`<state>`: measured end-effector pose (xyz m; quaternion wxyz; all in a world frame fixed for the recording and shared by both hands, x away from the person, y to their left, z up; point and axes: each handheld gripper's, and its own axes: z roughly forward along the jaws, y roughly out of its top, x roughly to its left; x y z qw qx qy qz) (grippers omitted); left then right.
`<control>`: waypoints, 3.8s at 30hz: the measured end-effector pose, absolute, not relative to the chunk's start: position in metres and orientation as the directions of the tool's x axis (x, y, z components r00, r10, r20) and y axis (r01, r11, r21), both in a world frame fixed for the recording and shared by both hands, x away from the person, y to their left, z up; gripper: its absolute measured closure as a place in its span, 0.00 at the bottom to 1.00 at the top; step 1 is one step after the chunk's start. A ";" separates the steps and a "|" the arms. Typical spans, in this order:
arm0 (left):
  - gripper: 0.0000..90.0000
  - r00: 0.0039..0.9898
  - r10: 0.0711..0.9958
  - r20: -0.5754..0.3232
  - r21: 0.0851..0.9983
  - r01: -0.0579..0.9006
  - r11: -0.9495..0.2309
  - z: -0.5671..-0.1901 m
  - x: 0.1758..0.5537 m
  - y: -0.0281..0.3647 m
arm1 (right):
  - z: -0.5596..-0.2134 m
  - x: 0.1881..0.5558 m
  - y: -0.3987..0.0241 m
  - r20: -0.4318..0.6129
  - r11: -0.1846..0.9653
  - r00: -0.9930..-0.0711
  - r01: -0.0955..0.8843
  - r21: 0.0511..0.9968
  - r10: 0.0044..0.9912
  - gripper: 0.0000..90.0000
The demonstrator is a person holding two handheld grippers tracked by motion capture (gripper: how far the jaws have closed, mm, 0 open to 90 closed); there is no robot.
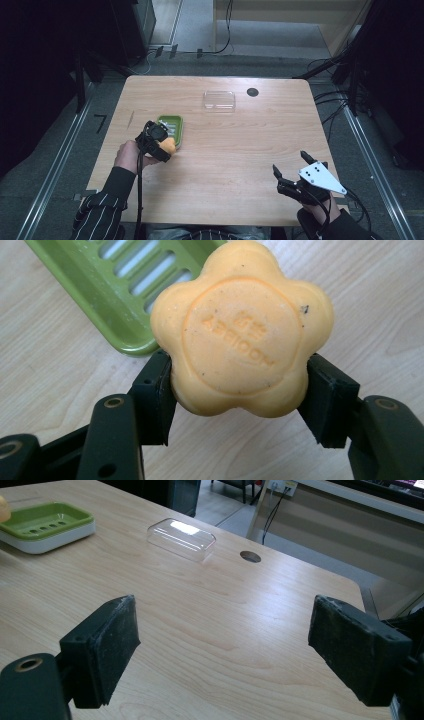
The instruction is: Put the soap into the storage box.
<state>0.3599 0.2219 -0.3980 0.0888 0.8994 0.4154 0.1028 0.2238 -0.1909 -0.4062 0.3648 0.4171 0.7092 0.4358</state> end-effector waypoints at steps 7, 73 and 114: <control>0.44 0.622 0.773 0.122 0.261 0.731 -0.630 -0.395 0.367 0.224 | -0.406 0.224 -0.191 -0.155 0.274 -0.386 0.274 0.922 0.909 0.15; 0.44 0.547 0.802 0.240 0.246 0.765 -0.595 -0.423 0.428 0.215 | -0.406 0.224 -0.190 -0.162 0.282 -0.390 0.274 0.919 0.907 0.15; 0.30 0.522 0.816 0.248 0.230 0.786 -0.573 -0.429 0.428 0.215 | -0.406 0.223 -0.191 -0.157 0.273 -0.386 0.267 0.924 0.909 0.15</control>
